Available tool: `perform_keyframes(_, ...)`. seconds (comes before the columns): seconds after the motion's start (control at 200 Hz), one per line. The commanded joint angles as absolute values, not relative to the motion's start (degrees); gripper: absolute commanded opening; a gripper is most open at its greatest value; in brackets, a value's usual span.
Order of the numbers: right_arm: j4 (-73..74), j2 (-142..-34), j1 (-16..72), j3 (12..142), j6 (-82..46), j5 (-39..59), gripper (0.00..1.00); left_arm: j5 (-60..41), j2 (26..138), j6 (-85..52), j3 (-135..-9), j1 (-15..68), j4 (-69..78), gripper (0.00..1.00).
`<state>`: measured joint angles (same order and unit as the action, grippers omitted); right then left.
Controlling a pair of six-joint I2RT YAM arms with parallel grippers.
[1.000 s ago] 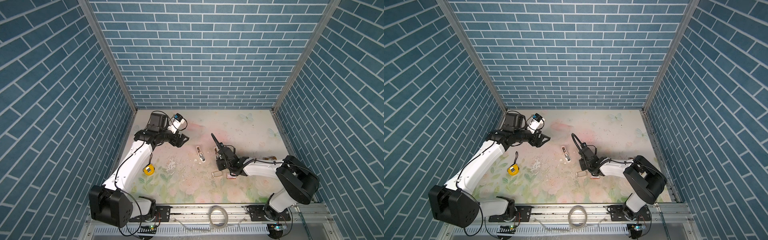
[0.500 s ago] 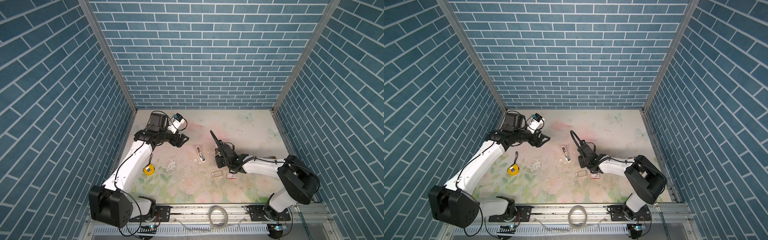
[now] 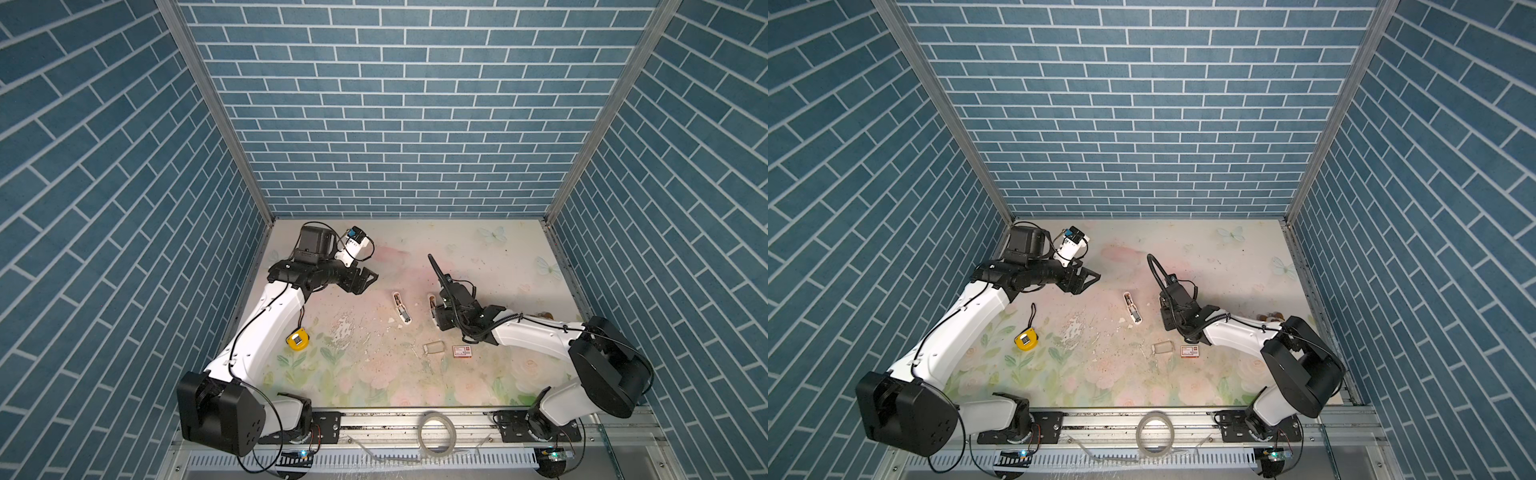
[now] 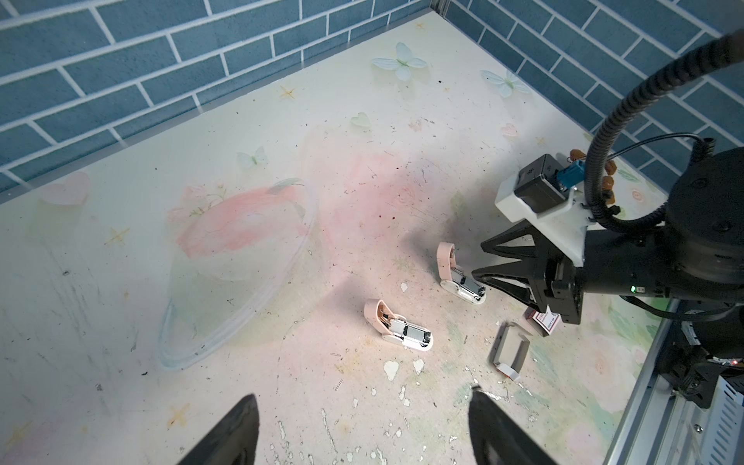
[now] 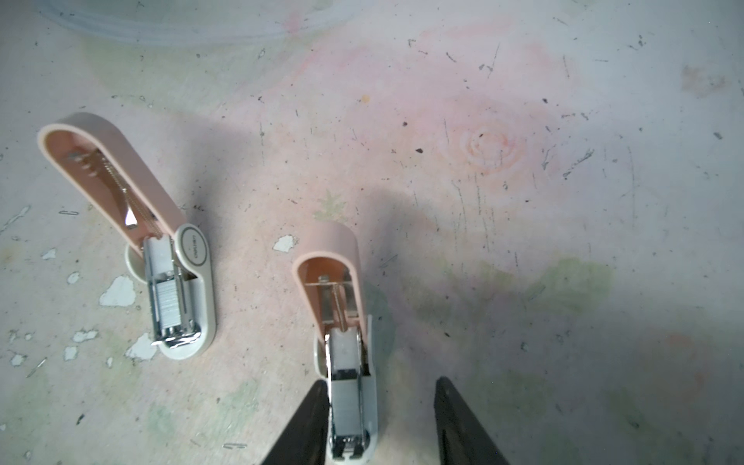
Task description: Load the staples into the stapler
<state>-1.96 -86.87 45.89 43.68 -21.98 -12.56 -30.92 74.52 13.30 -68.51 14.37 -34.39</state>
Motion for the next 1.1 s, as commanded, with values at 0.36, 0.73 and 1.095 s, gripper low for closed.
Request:
perform_keyframes(0.36,-2.7,-89.3,43.2,47.0,-18.7,-8.0,0.44,-30.8,74.1,13.3,-67.9,14.1,-34.1,0.83)
perform_keyframes(0.73,-3.2,-91.3,43.0,47.8,-18.5,-6.9,0.44,-30.7,74.0,13.3,-67.8,14.1,-34.1,0.83)
perform_keyframes(1.095,-4.0,-92.6,42.9,48.3,-18.2,-6.5,0.44,-30.7,74.2,13.4,-67.7,14.1,-33.8,0.83)
